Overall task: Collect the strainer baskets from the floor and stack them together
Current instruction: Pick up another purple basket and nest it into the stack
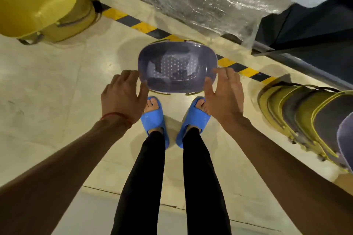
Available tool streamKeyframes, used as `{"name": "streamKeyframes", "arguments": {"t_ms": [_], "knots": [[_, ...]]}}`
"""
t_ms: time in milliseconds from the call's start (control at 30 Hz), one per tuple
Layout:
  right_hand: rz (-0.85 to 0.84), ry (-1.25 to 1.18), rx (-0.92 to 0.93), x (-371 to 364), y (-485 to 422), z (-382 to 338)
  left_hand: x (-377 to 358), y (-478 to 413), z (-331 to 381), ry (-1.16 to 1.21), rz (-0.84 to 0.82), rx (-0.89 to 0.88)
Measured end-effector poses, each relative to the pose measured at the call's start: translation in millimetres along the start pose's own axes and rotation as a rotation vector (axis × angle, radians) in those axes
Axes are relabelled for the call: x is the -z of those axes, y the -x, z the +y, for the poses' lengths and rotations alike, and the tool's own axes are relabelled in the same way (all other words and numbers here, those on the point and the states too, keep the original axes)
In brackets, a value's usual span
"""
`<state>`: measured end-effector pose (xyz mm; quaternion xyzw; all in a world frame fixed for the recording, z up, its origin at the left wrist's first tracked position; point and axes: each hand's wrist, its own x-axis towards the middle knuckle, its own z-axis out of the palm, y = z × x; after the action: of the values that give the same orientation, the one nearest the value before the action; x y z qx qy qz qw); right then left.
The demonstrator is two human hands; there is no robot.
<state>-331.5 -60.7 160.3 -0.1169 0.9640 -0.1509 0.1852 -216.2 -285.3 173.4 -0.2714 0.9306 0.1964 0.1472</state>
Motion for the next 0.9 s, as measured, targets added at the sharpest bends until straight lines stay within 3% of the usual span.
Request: {"name": "streamKeyframes", "arguments": {"t_ms": [267, 500, 633, 900], "knots": [[0.098, -0.176, -0.243, -116, -86, 67, -136, -72, -32, 0.367, 0.048, 0.255], [0.111, -0.403, -0.232, -156, -115, 82, -178, -114, -30, 0.556, 0.233, 0.292], [0.173, -0.430, -0.260, -159, -115, 82, -180, -121, -27, 0.545, 0.268, 0.428], [0.191, -0.506, -0.379, -83, -62, 52, -100, -78, -10, 0.536, 0.235, 0.452]]}}
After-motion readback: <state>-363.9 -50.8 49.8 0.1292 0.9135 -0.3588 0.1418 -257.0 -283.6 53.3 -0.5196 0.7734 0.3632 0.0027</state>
